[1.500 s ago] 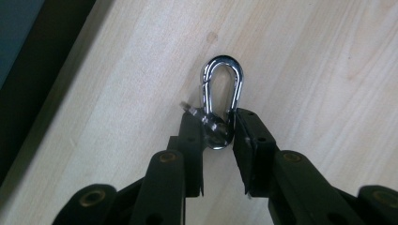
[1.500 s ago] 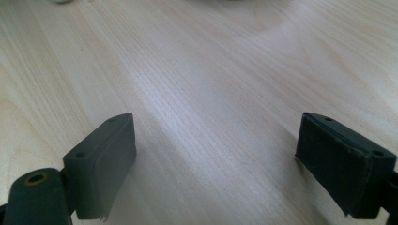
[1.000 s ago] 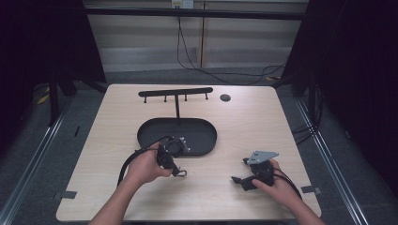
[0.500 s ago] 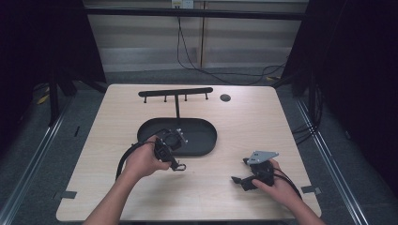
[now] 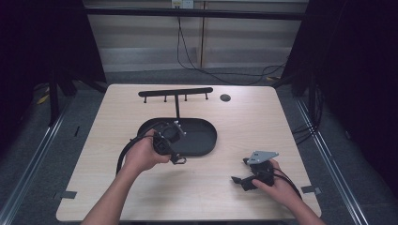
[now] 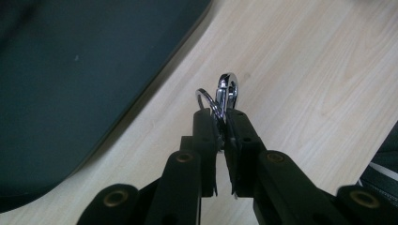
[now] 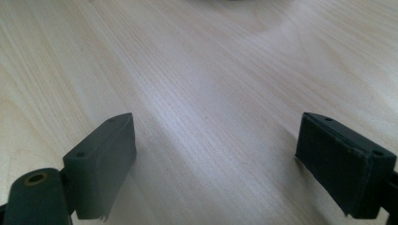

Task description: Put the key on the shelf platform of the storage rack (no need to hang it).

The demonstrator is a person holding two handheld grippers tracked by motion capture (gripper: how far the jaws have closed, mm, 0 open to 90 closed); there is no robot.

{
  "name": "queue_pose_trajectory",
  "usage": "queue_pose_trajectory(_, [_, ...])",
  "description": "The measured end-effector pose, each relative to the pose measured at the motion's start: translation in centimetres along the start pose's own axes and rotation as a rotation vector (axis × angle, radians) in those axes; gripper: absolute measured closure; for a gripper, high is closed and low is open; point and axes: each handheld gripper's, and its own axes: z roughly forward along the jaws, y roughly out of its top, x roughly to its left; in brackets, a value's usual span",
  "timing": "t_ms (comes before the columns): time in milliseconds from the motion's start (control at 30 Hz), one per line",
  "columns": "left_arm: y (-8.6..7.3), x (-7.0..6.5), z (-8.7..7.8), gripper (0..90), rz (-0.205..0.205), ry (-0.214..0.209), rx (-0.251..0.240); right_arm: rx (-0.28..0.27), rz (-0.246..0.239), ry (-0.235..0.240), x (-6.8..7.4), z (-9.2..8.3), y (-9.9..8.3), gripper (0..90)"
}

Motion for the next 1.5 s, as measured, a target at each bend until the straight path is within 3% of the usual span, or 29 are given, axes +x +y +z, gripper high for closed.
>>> queue_pose_trajectory(433, [0.5,0.7,-0.4,83.5,-0.036,0.003,-0.019,0.0,0.001,0.001,0.0,0.0,0.0,11.9])
queue_pose_trajectory(833, [1.1,1.5,-0.8,83.5,-0.05,0.035,-0.034,0.0,0.0,0.0,0.0,0.0,0.0,11.9])
queue_pose_trajectory(867, [1.2,1.6,-0.8,83.5,-0.067,0.035,-0.048,-0.001,0.0,0.0,0.0,0.0,0.0,11.9])
queue_pose_trajectory(1167, [1.5,1.9,-0.8,83.4,-0.085,0.046,-0.068,0.0,0.001,0.002,0.0,0.0,0.0,11.9])
queue_pose_trajectory(1500, [1.7,2.9,-0.7,83.4,-0.141,0.069,-0.099,0.0,0.0,0.0,0.0,0.0,0.0,11.9])
